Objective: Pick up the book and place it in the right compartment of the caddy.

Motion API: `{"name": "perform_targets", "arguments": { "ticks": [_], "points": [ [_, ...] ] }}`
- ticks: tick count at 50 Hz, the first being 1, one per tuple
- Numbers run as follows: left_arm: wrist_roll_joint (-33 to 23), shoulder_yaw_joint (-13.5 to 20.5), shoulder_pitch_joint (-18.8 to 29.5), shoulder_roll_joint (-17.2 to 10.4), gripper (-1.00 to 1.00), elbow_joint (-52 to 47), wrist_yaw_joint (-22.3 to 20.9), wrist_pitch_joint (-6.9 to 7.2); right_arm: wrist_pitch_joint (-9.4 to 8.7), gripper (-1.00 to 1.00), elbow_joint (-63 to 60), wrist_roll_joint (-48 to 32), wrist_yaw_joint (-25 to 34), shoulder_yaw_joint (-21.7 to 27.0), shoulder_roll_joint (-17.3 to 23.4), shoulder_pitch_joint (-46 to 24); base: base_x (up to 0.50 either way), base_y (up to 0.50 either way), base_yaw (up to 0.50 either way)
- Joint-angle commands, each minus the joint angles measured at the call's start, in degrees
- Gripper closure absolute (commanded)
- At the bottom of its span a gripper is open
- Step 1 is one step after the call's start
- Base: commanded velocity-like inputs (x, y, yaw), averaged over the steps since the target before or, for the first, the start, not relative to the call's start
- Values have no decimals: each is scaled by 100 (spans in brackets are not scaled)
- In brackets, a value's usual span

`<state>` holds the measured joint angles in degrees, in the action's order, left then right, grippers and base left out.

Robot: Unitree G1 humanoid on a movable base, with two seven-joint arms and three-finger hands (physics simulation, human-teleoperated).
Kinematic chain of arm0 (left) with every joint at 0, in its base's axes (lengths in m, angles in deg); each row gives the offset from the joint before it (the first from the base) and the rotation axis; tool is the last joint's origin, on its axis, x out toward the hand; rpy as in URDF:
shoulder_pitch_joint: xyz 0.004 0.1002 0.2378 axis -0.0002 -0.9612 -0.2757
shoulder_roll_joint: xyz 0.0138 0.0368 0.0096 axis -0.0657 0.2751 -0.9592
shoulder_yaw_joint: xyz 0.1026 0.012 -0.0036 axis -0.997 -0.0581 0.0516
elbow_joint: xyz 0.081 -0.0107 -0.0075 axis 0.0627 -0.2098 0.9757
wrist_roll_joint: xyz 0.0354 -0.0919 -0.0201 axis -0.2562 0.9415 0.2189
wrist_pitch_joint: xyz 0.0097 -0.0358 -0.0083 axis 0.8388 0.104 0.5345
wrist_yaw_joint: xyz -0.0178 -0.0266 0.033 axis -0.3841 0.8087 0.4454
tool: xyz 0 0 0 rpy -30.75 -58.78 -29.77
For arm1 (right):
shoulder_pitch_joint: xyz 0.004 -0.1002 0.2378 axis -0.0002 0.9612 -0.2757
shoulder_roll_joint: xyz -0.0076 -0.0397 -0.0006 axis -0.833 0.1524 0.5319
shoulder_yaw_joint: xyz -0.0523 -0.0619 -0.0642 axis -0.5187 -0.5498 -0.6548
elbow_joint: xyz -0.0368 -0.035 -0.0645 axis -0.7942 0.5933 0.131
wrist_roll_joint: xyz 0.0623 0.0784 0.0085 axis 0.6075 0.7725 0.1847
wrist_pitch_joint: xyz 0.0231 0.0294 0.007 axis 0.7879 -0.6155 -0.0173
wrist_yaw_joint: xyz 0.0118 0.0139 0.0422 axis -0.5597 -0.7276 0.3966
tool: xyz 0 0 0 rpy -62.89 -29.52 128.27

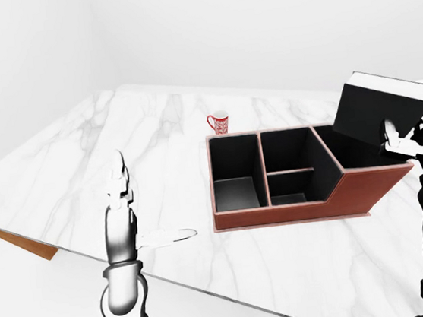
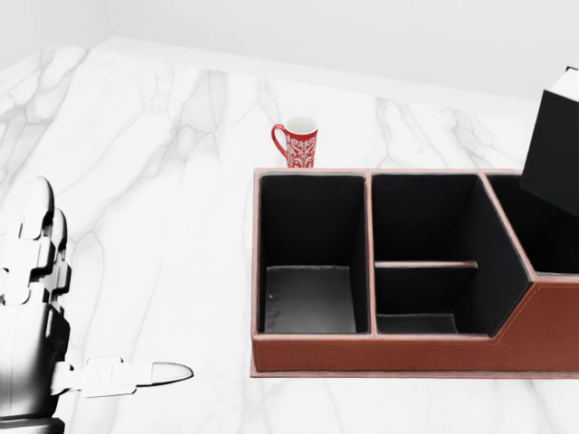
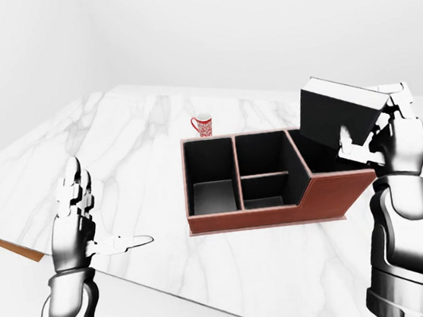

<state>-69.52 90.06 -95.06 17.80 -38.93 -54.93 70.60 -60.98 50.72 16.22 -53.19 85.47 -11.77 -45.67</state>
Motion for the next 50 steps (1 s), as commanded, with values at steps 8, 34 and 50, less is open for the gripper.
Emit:
{"name": "perform_targets", "arguments": {
  "ticks": [8, 34, 50],
  "points": [
    [-16, 9, -11, -9, -100, 130, 10, -124, 0, 100, -13, 54, -134, 14, -26, -51, 0, 0, 0],
    [-73, -40, -3, -5, -100, 229, 26, -165, 0, 100, 518, -91, -182, -231, -147, -82, 0, 0, 0],
    [-108, -62, -21, -12, -100, 257, 30, -194, 0, 100, 850, -56, -223, -252, -52, -156, 0, 0, 0]
  ]
}}
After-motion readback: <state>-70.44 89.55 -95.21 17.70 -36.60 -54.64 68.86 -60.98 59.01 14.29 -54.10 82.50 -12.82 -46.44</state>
